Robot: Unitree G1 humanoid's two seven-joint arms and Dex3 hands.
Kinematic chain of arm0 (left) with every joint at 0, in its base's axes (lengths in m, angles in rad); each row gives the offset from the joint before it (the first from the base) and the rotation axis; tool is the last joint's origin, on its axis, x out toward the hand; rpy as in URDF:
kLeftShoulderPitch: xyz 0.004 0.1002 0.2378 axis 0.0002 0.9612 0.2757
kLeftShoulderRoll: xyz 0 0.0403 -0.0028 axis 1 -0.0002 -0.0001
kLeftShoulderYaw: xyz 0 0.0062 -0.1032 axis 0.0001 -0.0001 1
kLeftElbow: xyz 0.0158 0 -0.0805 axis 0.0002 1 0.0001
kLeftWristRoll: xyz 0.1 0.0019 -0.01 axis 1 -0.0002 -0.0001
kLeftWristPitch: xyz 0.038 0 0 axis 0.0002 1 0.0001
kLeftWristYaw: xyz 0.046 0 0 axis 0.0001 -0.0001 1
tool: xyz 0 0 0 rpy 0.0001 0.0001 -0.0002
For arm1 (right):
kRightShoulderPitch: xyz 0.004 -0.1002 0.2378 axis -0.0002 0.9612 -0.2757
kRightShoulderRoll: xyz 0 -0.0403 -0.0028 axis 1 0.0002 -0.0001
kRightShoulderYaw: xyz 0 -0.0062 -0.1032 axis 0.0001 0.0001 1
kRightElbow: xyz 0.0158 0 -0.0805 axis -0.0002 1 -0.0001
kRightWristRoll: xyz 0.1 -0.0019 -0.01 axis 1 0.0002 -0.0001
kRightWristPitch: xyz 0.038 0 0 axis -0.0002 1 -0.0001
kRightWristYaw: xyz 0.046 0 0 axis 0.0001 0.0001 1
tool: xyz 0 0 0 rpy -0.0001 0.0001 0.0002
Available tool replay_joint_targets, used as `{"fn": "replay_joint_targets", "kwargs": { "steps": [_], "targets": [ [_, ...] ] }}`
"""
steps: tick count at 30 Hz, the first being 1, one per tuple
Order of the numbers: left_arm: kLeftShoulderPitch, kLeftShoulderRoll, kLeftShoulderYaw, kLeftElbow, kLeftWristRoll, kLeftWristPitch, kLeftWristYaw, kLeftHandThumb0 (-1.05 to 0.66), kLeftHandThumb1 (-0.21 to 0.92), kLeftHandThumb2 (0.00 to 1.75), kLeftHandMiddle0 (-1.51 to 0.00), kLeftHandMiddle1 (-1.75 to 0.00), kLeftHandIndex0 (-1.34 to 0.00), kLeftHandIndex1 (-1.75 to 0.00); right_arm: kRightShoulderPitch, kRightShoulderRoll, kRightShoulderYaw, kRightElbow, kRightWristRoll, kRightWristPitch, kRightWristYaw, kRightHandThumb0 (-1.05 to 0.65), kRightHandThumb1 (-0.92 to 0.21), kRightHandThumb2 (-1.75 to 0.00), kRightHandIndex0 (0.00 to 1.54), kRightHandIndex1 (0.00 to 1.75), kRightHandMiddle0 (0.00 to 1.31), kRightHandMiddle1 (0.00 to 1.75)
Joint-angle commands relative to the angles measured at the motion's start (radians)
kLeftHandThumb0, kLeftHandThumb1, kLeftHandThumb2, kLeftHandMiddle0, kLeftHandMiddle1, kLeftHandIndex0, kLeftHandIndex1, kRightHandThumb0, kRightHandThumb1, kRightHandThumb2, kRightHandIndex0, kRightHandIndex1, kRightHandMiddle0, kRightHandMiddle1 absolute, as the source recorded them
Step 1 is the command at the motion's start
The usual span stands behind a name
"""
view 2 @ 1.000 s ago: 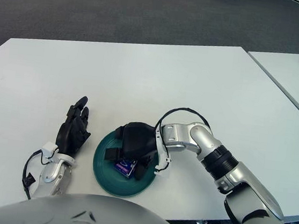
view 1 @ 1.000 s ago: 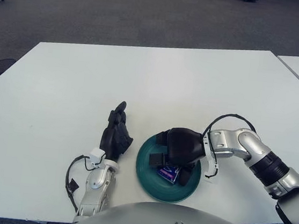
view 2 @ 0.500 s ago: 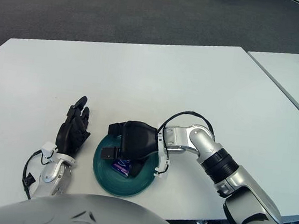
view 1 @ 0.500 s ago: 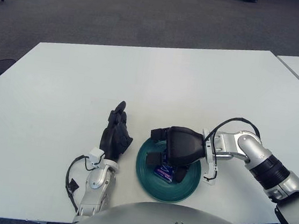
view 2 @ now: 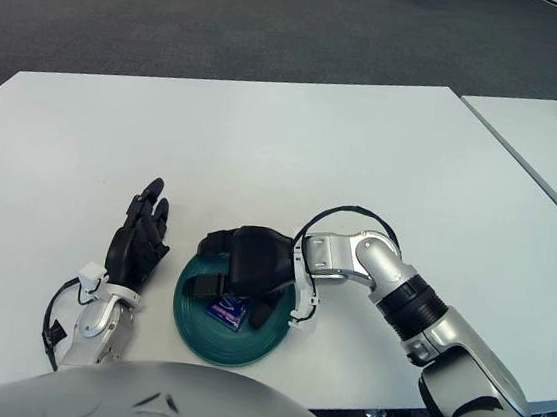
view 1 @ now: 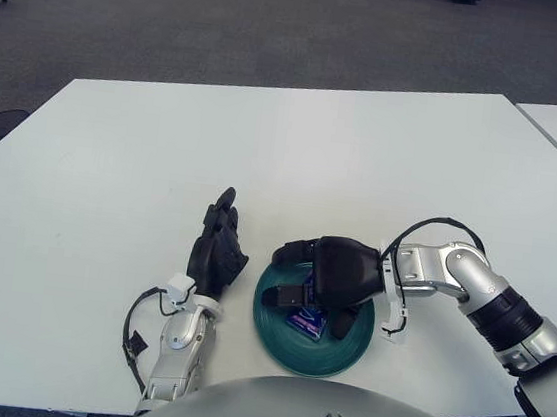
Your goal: Put the gum into the plate.
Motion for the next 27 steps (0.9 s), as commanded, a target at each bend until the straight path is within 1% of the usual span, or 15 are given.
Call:
{"fn": "replay_joint_targets", "kwargs": {
  "steps": [1,7,9,11,13,14,15,17,19,21,22,24,26,27],
  "targets": [
    [0.002,-0.015,0.002,0.029,0.009,0.032,0.006,-0.98,0.92,1.00,-0.04,0.00,0.00,-0.27,0.013,-0.012,-0.028,-0.030,0.010,0.019,0.003,-0.97,-0.92,-0.94,0.14,0.00,0.00,0.04],
    [0.001,-0.012,0.002,0.032,0.005,0.025,-0.007,-0.98,0.92,1.01,-0.04,0.00,0.00,-0.25,0.021,-0.019,-0.064,-0.034,0.037,0.021,-0.020,-0.97,-0.92,-0.96,0.10,0.00,0.00,0.03],
    [0.001,-0.022,0.006,0.031,-0.027,0.027,-0.019,-0.97,0.92,1.03,-0.05,0.00,0.00,-0.25,0.009,-0.012,-0.086,0.001,0.074,0.020,-0.036,-0.97,-0.92,-0.97,0.09,0.00,0.01,0.03],
    [0.002,-0.036,0.014,0.027,-0.078,0.033,-0.036,-0.96,0.92,1.04,-0.06,-0.01,0.00,-0.26,-0.020,0.001,-0.108,0.076,0.148,0.018,-0.046,-0.97,-0.92,-0.99,0.09,0.00,0.02,0.04],
    [0.006,-0.049,0.019,0.023,-0.127,0.030,-0.054,-0.95,0.92,1.04,-0.07,-0.01,0.00,-0.27,-0.025,0.013,-0.132,0.154,0.274,0.026,-0.038,-0.98,-0.92,-1.01,0.10,0.01,0.03,0.06],
    [0.009,-0.052,0.019,0.021,-0.141,0.026,-0.061,-0.94,0.92,1.04,-0.07,-0.02,0.00,-0.27,-0.004,0.024,-0.144,0.171,0.345,0.044,-0.029,-0.98,-0.92,-1.01,0.10,0.01,0.04,0.06],
    [0.011,-0.052,0.019,0.020,-0.152,0.022,-0.066,-0.94,0.92,1.04,-0.08,-0.02,0.00,-0.28,0.011,0.032,-0.151,0.180,0.393,0.058,-0.020,-0.98,-0.92,-1.02,0.12,0.00,0.02,0.13],
    [0.017,-0.048,0.015,0.017,-0.161,0.016,-0.074,-0.93,0.92,1.02,-0.09,-0.02,0.00,-0.29,0.068,0.066,-0.167,0.172,0.485,0.108,-0.013,-0.99,-0.92,-1.03,0.15,0.00,0.01,0.24],
    [0.020,-0.040,0.011,0.014,-0.155,0.020,-0.072,-0.93,0.92,1.01,-0.10,-0.02,0.00,-0.31,0.141,0.125,-0.201,0.170,0.590,0.177,-0.040,-1.00,-0.92,-1.02,0.17,0.01,0.00,0.31],
    [0.022,-0.033,0.011,0.012,-0.152,0.023,-0.070,-0.94,0.92,1.00,-0.11,-0.02,0.00,-0.34,0.176,0.155,-0.219,0.164,0.638,0.218,-0.047,-1.00,-0.92,-0.99,0.17,0.01,0.00,0.36],
    [0.017,-0.029,0.015,0.020,-0.145,0.022,-0.066,-0.94,0.92,0.99,-0.11,-0.02,0.00,-0.36,0.197,0.175,-0.230,0.155,0.675,0.253,-0.044,-1.00,-0.92,-0.98,0.18,0.01,0.00,0.38],
    [0.010,-0.023,0.022,0.033,-0.136,0.019,-0.060,-0.95,0.92,0.98,-0.12,-0.02,0.00,-0.41,0.235,0.210,-0.248,0.138,0.752,0.317,-0.031,-1.01,-0.92,-0.93,0.14,0.01,0.00,0.31],
    [0.008,-0.019,0.026,0.038,-0.132,0.018,-0.059,-0.96,0.92,0.97,-0.12,-0.01,0.00,-0.45,0.263,0.232,-0.263,0.120,0.807,0.366,-0.015,-1.02,-0.92,-0.91,0.12,0.01,0.00,0.27],
    [0.008,-0.017,0.028,0.038,-0.131,0.018,-0.059,-0.96,0.92,0.96,-0.12,-0.01,0.00,-0.47,0.276,0.242,-0.270,0.111,0.830,0.388,-0.006,-1.02,-0.92,-0.89,0.10,0.00,0.00,0.22]
  ]
}}
